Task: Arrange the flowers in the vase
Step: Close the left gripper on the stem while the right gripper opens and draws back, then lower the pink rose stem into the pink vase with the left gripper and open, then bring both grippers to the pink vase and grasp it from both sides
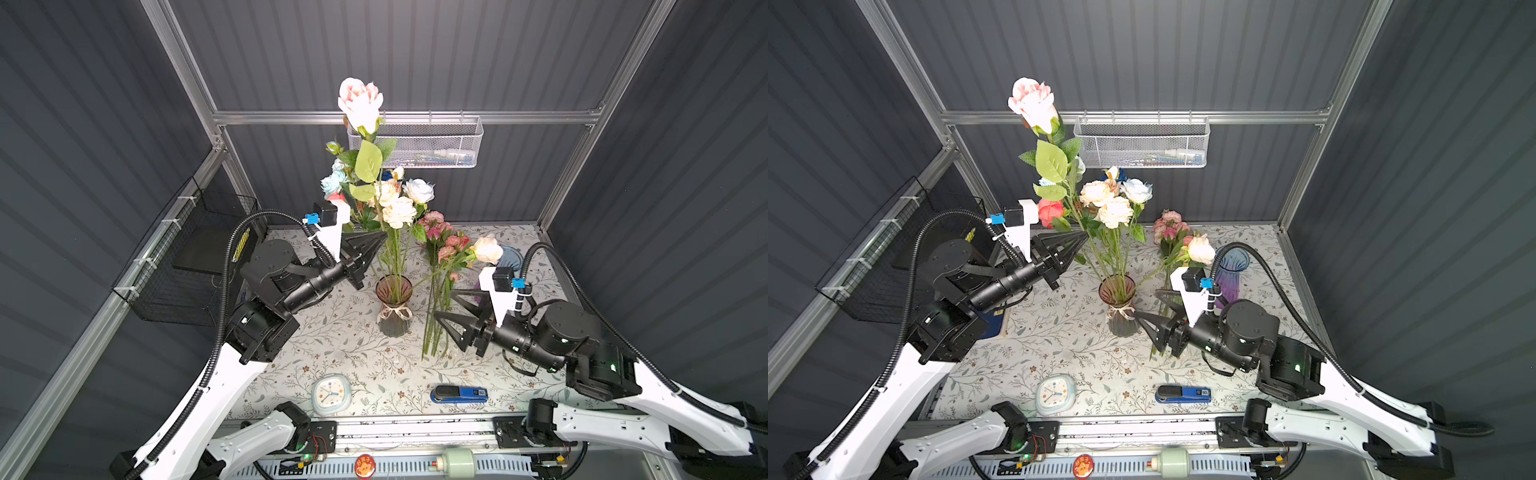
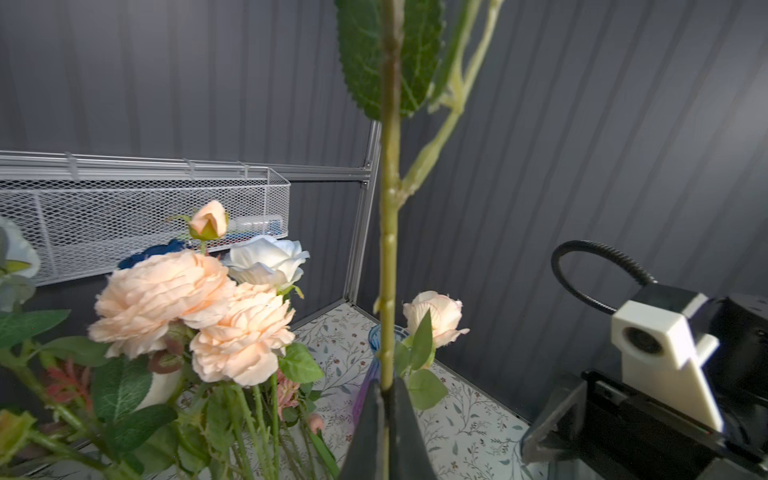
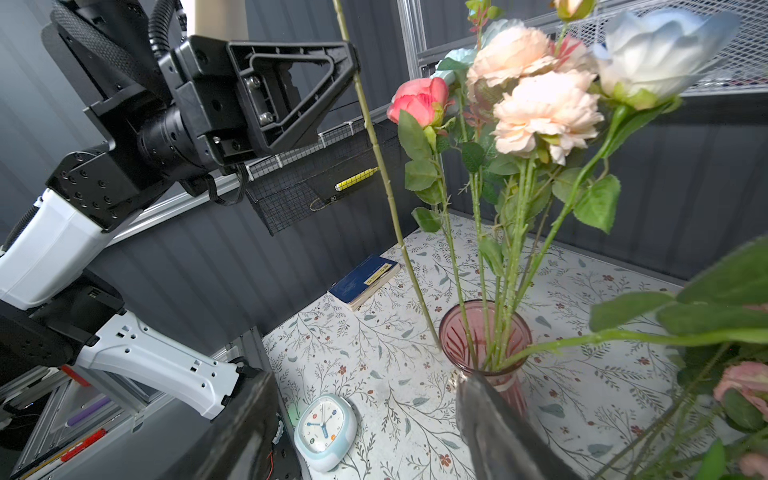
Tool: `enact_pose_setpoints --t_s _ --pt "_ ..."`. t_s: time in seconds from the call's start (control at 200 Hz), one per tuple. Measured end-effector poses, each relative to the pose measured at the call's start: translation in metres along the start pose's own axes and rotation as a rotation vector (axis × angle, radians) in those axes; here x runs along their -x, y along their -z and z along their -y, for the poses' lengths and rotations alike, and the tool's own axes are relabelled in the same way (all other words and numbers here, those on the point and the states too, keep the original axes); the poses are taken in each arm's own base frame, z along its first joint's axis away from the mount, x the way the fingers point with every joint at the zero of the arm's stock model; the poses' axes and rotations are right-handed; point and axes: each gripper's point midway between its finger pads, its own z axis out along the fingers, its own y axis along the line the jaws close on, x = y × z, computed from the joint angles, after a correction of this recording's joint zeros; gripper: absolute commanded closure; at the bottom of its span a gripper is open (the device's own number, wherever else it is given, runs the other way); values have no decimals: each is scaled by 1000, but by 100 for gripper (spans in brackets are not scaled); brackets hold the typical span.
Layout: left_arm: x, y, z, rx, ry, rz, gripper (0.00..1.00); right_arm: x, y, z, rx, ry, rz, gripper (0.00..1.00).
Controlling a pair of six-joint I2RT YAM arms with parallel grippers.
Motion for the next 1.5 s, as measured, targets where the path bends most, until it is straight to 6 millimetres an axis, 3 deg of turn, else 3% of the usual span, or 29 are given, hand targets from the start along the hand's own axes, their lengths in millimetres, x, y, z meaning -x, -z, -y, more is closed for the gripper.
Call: enact_pose_setpoints --t_s 0.22,0.375,0.605,0.78,0.855,0.945,1.025,1.115,1.311,1.501 --pt "-20 -25 -25 83 -56 -31 100 3 8 4 -14 0 12 29" --pt "-48 -39 -39 112 -55 -72 100 -1 9 6 -24 6 7 29" --pt "-90 -44 -53 150 -39 -132 100 -1 13 7 -24 9 11 30" --pt "-136 -36 -67 208 6 -208 100 -1 14 7 -24 9 12 30" --pt "-154 -31 -72 236 32 -238 67 -2 14 8 -24 10 10 30" --pt "-168 -22 -75 260 68 -258 40 -3 14 8 -24 11 8 30" --pt "-166 -16 -74 270 101 -247 29 -5 12 8 -26 11 1 29" --pt "-153 -9 -70 266 131 -204 24 -6 11 8 -27 10 -2 27" --pt "-125 5 -52 211 203 -124 20 -17 6 9 -31 10 -36 26" --pt "-102 19 -27 104 285 -63 20 -44 -5 8 -18 9 -132 26"
